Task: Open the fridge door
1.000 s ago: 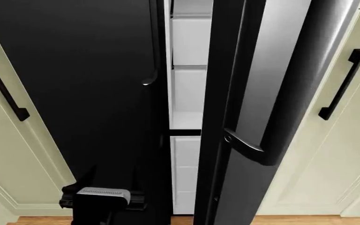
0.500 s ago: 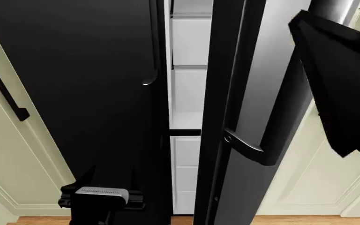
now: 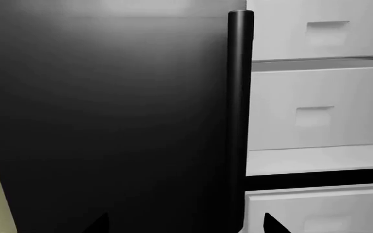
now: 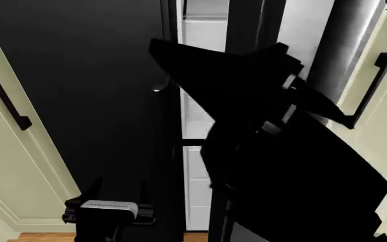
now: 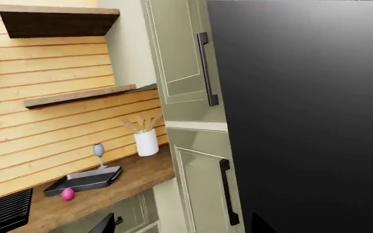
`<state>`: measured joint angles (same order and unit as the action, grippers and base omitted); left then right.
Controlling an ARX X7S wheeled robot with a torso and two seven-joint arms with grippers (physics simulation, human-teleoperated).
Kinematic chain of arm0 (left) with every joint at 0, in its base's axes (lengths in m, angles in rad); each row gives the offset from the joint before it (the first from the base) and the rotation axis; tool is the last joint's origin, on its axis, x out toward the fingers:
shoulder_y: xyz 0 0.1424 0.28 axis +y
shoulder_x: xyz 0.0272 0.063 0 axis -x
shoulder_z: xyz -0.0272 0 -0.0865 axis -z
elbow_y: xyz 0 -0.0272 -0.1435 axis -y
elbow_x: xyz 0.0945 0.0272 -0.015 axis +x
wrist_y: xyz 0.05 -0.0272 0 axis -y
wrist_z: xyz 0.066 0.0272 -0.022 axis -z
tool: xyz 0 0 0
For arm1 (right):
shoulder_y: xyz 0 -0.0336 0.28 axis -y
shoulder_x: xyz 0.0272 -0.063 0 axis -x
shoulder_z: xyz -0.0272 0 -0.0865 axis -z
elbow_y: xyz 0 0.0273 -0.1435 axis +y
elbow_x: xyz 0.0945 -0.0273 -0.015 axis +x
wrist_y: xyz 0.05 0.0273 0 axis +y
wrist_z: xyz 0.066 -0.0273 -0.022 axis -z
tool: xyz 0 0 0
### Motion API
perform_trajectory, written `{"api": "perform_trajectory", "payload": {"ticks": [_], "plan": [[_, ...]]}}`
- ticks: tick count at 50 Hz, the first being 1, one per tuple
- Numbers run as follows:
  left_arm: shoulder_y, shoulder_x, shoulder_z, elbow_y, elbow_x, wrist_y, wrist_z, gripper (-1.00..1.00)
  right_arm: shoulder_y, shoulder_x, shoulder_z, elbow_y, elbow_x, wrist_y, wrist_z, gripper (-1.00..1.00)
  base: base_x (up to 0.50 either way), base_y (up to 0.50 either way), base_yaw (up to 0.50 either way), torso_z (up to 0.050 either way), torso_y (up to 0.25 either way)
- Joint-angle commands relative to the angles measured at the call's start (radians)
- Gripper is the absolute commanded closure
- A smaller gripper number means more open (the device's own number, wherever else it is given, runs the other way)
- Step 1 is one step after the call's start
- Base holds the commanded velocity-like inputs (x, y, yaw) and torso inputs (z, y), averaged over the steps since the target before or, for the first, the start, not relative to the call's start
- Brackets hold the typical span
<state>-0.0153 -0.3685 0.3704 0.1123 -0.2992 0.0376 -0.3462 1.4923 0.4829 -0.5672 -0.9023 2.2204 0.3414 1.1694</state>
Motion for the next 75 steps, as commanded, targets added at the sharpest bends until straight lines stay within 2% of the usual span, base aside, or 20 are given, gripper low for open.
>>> {"api": "perform_trajectory", "payload": {"ticks": [1,11,18,20,23,27,33,45,58,75], "plan": [[0.000,-0.002,0.000,0.000,-0.003,0.002,-0.002,-1.00,0.051,-0.095,-0.105,0.029,-0.052,-0.003,0.020,-1.00,0.00,0.00,0.00,0.000,0.000],[-0.001,-0.003,0.001,-0.002,-0.005,0.004,-0.003,-1.00,-0.034,-0.136,-0.148,0.097,-0.164,-0.008,-0.007,-1.00,0.00,0.00,0.00,0.000,0.000],[-0.002,-0.004,0.003,-0.002,-0.005,0.004,-0.004,-1.00,-0.098,-0.203,-0.204,0.150,-0.284,-0.010,-0.020,-1.00,0.00,0.00,0.00,0.000,0.000],[-0.001,-0.005,0.003,-0.002,-0.006,0.005,-0.004,-1.00,-0.124,-0.224,-0.224,0.168,-0.337,-0.013,-0.018,-1.00,0.00,0.00,0.00,0.000,0.000],[-0.002,-0.005,0.004,-0.002,-0.006,0.004,-0.005,-1.00,-0.190,-0.290,-0.304,0.221,-0.559,-0.003,0.034,-1.00,0.00,0.00,0.00,0.000,0.000],[-0.006,-0.002,0.006,-0.013,-0.005,0.008,-0.003,-1.00,-0.226,-0.309,-0.333,0.257,-0.637,-0.006,0.030,-1.00,0.00,0.00,0.00,0.000,0.000],[-0.027,0.010,0.007,-0.065,-0.004,0.034,0.011,-1.00,-0.245,-0.314,-0.359,0.292,-0.697,-0.003,0.026,-1.00,0.00,0.00,0.00,0.000,0.000],[-0.024,0.000,0.001,-0.047,-0.016,0.025,0.007,-1.00,-0.258,-0.360,-0.415,0.341,-0.770,0.008,0.055,-1.00,0.00,0.00,0.00,0.000,0.000],[-0.006,-0.015,0.000,0.005,-0.024,-0.002,-0.011,-1.00,-0.290,-0.389,-0.468,0.497,-0.823,-0.004,-0.049,-1.00,0.00,0.00,0.00,0.000,0.000],[-0.024,-0.006,0.003,-0.043,-0.024,0.025,0.003,-1.00,-0.303,-0.373,-0.472,0.696,-0.895,-0.047,-0.149,-1.00,0.00,0.00,0.00,0.000,0.000]]}}
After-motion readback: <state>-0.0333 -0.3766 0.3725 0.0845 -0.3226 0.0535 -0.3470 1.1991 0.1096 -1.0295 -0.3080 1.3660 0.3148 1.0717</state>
